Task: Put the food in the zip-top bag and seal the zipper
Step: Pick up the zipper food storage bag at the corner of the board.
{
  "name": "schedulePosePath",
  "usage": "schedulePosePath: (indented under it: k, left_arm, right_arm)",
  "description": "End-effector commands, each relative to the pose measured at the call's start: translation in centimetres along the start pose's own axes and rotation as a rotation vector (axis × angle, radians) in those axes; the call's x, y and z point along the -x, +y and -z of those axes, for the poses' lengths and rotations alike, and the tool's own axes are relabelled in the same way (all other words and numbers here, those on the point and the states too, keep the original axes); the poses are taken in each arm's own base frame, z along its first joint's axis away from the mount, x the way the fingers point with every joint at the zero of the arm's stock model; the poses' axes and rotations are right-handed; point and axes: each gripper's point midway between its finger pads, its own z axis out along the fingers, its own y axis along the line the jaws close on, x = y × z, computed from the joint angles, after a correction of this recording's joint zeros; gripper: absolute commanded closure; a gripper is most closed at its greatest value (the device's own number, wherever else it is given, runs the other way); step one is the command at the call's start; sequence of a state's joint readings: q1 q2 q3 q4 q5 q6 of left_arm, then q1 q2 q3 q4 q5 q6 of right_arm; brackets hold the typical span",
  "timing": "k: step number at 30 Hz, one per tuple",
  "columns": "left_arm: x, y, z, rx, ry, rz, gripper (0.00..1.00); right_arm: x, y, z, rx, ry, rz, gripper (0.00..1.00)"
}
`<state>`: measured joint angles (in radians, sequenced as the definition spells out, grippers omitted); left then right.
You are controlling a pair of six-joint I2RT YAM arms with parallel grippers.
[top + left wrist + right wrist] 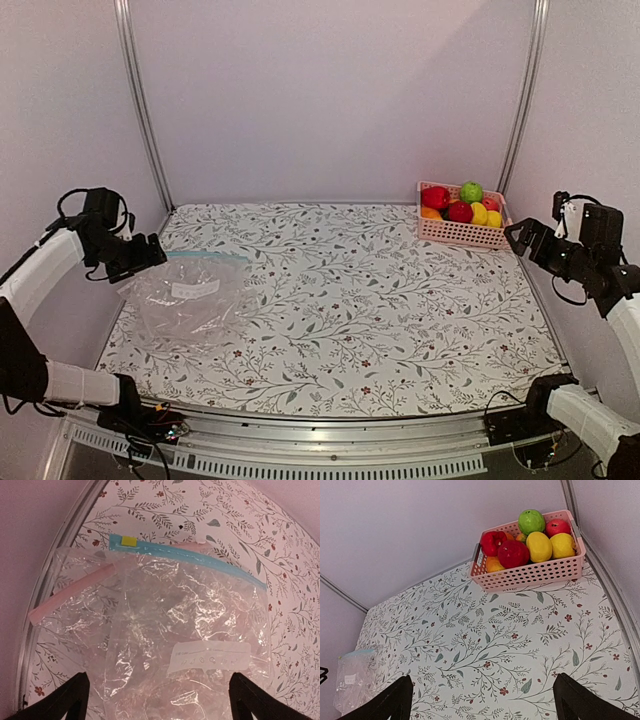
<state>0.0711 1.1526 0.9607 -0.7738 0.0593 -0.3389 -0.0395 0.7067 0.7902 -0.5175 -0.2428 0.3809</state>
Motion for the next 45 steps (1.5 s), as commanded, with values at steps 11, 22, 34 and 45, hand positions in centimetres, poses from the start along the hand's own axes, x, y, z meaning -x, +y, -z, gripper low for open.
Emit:
schedulePosePath:
  k: [11,22,34,45]
  left_arm:
    - [4.2,2.1,-6.2,-0.164,0.087,0.2,0.4]
    - [5.6,4.8,-8.0,-0.059,0.097,0.228,0.54]
    - [4.6,3.0,-9.7,-0.146,0.159,0.252,0.86]
    - [6.2,-4.9,-4.3,-0.32,-0.009,-0.021,1.0]
  right_arm:
    - [-0.8,1.3,-0.6,0.086,0.05,0.019,0.01]
    - [-0.8,2.0,-1.0,0.126,0.07,0.019,0.01]
    - [-1.0,2.3,-1.1,0.143,0.083,0.018,0.01]
    - [-1.5,2.3,-1.3,0.153,0.108,0.017,0.01]
